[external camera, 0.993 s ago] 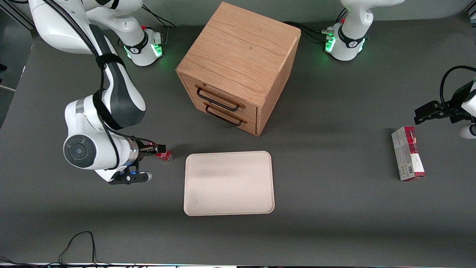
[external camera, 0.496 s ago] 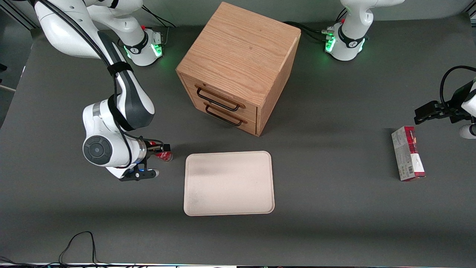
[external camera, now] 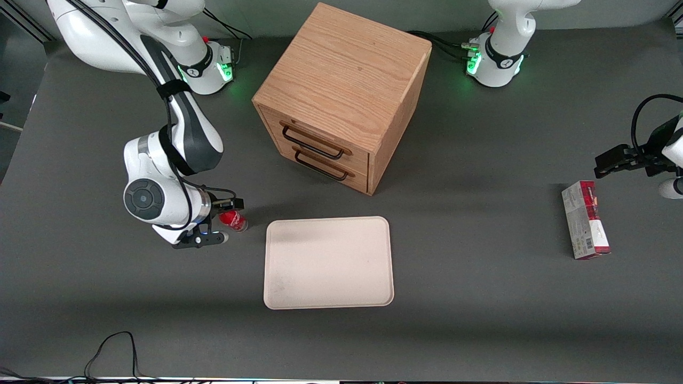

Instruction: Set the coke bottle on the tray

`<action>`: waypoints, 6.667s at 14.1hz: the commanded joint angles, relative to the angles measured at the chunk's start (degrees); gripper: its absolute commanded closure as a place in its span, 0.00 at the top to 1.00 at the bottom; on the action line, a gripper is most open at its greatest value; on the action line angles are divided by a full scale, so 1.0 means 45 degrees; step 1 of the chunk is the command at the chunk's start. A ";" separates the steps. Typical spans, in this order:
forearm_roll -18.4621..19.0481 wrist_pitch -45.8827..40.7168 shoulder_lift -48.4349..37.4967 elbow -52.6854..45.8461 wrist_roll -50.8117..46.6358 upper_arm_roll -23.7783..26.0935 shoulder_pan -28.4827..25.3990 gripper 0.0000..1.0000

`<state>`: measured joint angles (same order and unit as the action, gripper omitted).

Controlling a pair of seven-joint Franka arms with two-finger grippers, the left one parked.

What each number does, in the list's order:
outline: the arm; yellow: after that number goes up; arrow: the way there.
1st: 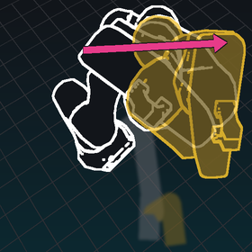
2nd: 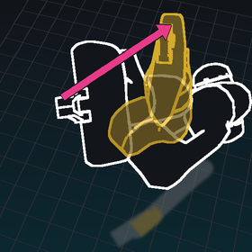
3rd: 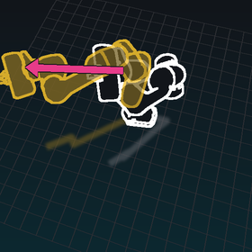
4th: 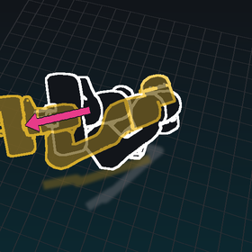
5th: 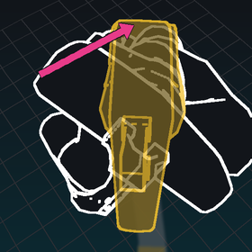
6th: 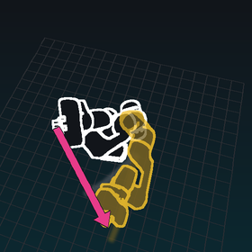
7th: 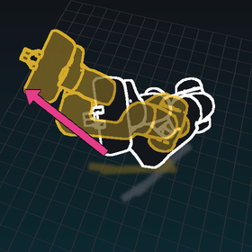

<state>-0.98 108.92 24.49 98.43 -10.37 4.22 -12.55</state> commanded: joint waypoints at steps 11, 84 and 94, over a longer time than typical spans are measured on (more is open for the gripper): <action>0.0179 0.0562 -0.0580 0.0802 0.0410 -0.0098 -0.0004 0.00; -0.0114 -0.2189 -0.6047 0.2501 0.1950 -0.0916 0.0720 1.00; -0.0134 -0.4065 -0.5541 0.0197 0.2304 -0.2461 -0.0434 1.00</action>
<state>-1.07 92.71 -1.90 102.13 -1.10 -5.85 -13.82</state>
